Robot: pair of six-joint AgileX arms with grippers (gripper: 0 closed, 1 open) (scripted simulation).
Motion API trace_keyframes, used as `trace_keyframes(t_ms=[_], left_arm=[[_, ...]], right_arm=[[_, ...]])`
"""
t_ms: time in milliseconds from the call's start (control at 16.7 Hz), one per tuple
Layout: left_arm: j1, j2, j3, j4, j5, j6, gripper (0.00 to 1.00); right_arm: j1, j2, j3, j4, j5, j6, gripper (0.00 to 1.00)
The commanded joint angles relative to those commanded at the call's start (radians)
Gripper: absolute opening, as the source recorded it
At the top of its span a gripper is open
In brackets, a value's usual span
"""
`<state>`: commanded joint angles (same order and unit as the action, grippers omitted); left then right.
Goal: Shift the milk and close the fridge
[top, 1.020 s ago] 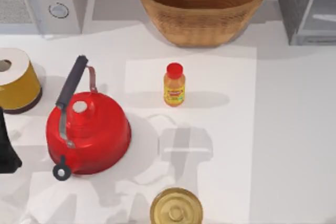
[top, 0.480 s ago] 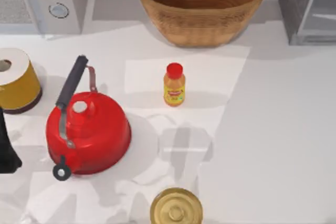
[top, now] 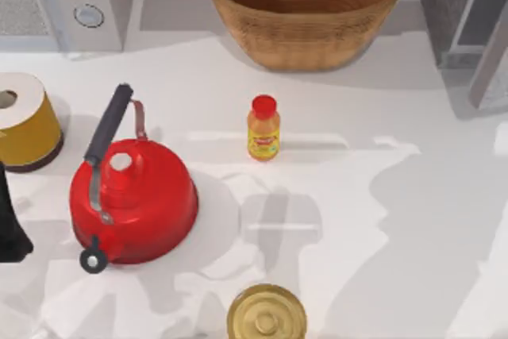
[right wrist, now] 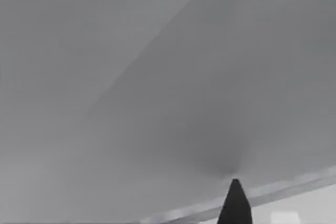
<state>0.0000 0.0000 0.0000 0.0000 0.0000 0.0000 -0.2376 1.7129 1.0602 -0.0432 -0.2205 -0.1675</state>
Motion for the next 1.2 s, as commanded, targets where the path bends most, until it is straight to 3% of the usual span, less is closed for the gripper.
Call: trace_keyframes(t_ms=[300,780,1200], left_arm=[[0.0,0.0,0.0,0.0,0.0,0.0,1.0],[0.0,0.0,0.0,0.0,0.0,0.0,1.0],[0.0,0.0,0.0,0.0,0.0,0.0,1.0]], right_arm=[[0.199,-0.083,-0.08,0.1,0.194,0.162,1.0],[0.197,-0.046,-0.051,0.093,0.211,0.169,1.0],[0.197,0.19,0.265,0.034,0.215,0.174,1.0]])
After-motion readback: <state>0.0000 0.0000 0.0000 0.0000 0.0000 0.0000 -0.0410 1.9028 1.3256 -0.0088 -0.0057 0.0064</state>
